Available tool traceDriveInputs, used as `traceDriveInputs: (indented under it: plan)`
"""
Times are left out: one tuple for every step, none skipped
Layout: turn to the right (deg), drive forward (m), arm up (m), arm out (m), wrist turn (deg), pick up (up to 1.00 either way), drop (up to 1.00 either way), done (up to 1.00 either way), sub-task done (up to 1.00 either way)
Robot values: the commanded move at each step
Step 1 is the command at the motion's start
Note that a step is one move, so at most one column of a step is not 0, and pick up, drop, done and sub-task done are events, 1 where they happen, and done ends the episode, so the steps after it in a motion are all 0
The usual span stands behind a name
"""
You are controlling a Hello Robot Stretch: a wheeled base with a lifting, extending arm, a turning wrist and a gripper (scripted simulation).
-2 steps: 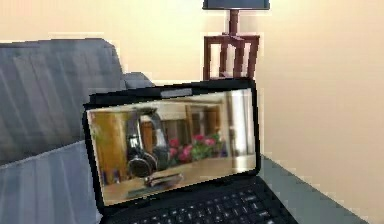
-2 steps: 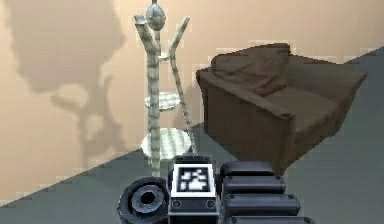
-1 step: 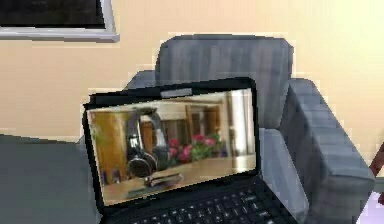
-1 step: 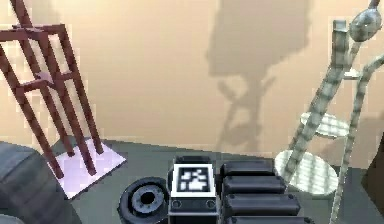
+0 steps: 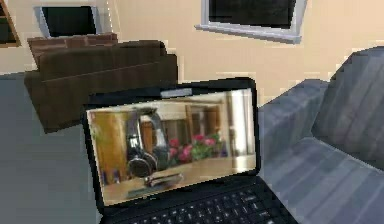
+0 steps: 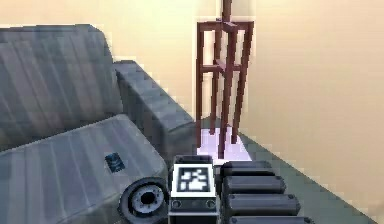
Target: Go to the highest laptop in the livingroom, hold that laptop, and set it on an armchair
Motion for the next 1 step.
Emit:
traceDriveInputs:
  plan:
    - [0.0,1.0,0.0,0.0,0.0,0.0,0.0,0.0,0.0]
